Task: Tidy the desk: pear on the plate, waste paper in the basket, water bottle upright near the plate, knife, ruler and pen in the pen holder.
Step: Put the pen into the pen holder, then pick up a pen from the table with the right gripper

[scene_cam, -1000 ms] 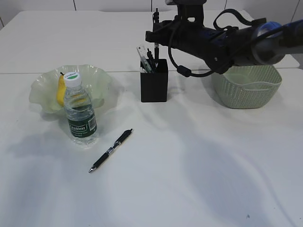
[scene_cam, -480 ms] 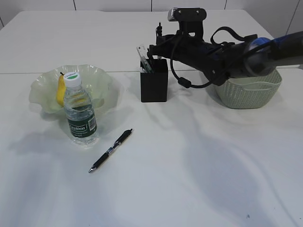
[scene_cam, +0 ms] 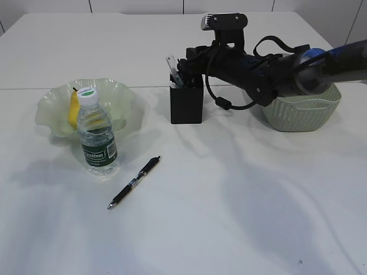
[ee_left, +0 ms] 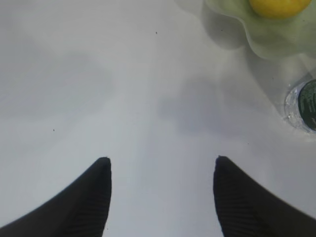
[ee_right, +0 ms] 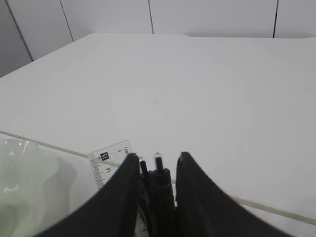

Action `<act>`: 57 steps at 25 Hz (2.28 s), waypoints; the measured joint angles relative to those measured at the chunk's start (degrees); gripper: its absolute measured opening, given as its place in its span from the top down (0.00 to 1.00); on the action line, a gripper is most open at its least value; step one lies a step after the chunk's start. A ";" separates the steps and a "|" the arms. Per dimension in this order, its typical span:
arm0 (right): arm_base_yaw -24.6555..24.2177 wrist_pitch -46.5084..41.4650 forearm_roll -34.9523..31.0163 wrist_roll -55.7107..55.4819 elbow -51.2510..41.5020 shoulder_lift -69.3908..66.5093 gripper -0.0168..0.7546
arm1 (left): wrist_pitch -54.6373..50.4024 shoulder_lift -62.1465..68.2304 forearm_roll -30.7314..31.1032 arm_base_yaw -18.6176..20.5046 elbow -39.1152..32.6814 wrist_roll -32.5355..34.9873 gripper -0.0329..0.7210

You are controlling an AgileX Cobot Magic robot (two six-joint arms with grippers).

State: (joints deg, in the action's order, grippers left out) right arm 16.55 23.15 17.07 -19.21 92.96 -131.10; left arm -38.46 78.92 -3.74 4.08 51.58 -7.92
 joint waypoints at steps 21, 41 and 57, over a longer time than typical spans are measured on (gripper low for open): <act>0.02 -26.32 0.23 -5.14 0.00 18.43 0.63 | 0.12 0.00 0.10 0.00 0.00 0.00 0.35; 6.31 -69.42 -26.70 18.37 0.00 25.56 0.63 | 0.12 0.00 0.10 0.00 0.00 0.00 0.35; 8.56 -74.85 -36.66 -11.05 0.00 24.36 0.63 | 0.12 0.00 -0.24 0.00 0.00 0.09 0.35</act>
State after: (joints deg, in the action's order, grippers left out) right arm 25.11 -51.70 -19.59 -30.25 92.96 -106.73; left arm -38.34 78.92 -3.98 4.08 51.58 -7.83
